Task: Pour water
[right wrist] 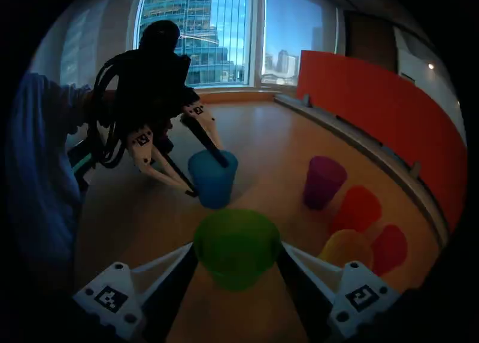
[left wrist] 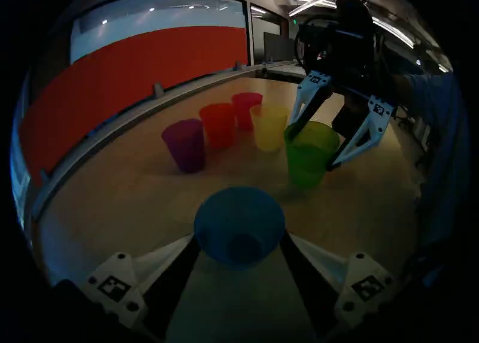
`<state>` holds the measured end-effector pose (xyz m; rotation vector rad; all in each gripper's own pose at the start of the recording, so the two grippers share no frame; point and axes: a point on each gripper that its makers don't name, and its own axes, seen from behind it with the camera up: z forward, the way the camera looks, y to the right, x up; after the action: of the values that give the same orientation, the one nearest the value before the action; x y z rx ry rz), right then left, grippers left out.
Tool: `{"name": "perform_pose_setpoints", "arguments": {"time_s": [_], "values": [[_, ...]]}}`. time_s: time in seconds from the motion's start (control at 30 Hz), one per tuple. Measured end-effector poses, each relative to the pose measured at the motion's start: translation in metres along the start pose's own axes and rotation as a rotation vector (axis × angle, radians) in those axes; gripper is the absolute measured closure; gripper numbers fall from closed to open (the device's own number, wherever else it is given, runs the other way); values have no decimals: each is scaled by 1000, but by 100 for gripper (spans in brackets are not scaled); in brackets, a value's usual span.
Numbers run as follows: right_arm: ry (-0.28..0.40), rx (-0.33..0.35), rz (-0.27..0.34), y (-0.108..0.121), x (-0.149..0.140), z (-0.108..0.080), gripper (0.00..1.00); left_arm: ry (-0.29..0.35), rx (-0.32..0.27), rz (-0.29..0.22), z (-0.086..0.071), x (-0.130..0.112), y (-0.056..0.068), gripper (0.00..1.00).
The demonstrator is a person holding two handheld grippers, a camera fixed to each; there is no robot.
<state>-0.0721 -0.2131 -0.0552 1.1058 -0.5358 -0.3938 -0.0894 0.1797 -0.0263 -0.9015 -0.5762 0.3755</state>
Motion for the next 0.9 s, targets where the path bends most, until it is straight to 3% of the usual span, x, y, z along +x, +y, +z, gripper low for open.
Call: {"name": "perform_pose_setpoints", "arguments": {"time_s": [0.9], "values": [[9, -28, 14, 3, -17, 2, 9, -18, 26, -48, -12, -9, 0, 3]]}}
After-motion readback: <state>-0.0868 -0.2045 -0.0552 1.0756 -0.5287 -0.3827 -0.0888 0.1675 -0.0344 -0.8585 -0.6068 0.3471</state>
